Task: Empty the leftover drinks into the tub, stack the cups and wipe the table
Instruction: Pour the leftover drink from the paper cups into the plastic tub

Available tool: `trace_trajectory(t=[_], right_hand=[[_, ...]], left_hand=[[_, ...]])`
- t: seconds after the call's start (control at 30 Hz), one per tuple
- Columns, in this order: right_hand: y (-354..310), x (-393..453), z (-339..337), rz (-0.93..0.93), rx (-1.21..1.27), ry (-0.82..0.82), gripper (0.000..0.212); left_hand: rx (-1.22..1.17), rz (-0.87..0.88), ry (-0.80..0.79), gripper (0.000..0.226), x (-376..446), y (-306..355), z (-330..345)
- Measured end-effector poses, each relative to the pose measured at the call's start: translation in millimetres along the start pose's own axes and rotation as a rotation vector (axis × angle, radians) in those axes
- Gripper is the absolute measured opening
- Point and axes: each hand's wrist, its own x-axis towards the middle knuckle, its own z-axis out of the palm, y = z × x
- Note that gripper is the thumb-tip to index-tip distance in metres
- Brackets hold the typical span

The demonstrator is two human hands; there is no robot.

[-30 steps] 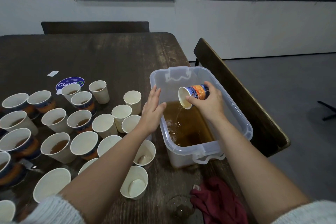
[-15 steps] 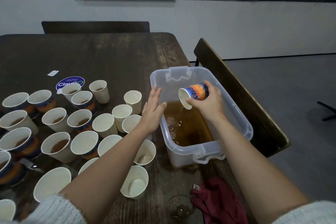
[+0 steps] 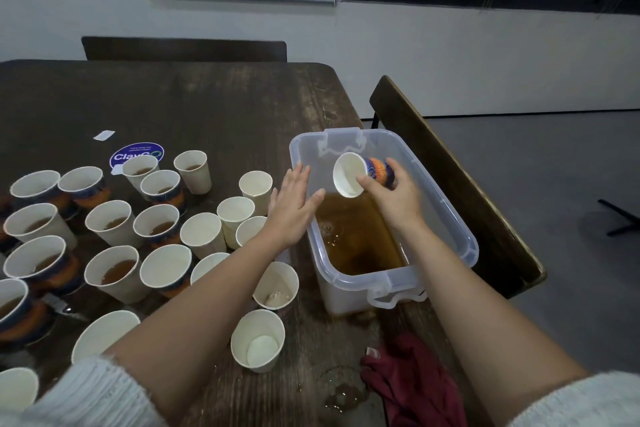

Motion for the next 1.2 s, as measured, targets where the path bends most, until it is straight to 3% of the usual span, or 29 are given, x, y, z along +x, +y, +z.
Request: trace_trajectory(t=[0.07,0.17,0.23,0.33,0.5,0.63,0.8,0.93,1.03,1.13,1.2], right_hand=[[-7.4,-6.1,2.3,0.075,0.123,-0.049,0.063],[-31.3,-17.1,14.6,0.094,0.256,-0.145,0.035],[-50.7,-24.3,25.8,0.075,0.300,-0.215,0.035],[-87.3,-38.9,53.9,0.034,0.357,-0.312,0.021],[-137.2,-70.2,126.7,0.089,0.352,-0.566,0.038],[-159.0,-101.2,191.6,0.106,0.186,-0.714,0.044],[-165.9,-136.1,259.8,0.010,0.003,-0.756,0.024],[-151.5,-156.5,307.0,-0.067,-0.214,-0.748,0.043],[-136.9,-165.2,323.3,-0.056,-0.295,-0.748,0.039],[-133.7,-163.1,328.8,0.023,-0.246,-0.683,0.034],[-130.5,-152.5,327.4,-0.059,-0.368,-0.579,0.030]], left_hand=[[0.066,0.009,-0.019,0.068,0.6,2.5,-7.6],[-0.178,0.041,-0.024,0.087,-6.5,12.4,-33.4],[-0.295,0.093,0.021,0.091,-15.5,19.6,-55.6],[-0.283,0.157,0.113,0.100,-30.1,11.8,-99.0],[-0.236,0.142,0.223,0.090,-65.9,-25.4,-175.7],[-0.180,0.048,0.214,0.091,-107.6,-79.2,-231.0],[-0.066,-0.067,0.092,0.088,-158.6,-132.6,-271.6],[0.130,-0.163,-0.050,0.093,-183.4,-174.5,-280.9],[0.248,-0.171,-0.119,0.100,-192.2,-196.1,-277.3],[0.418,-0.138,-0.179,0.106,-193.4,-210.0,-271.1],[0.527,-0.095,-0.207,0.107,-193.1,-213.8,-265.8]])
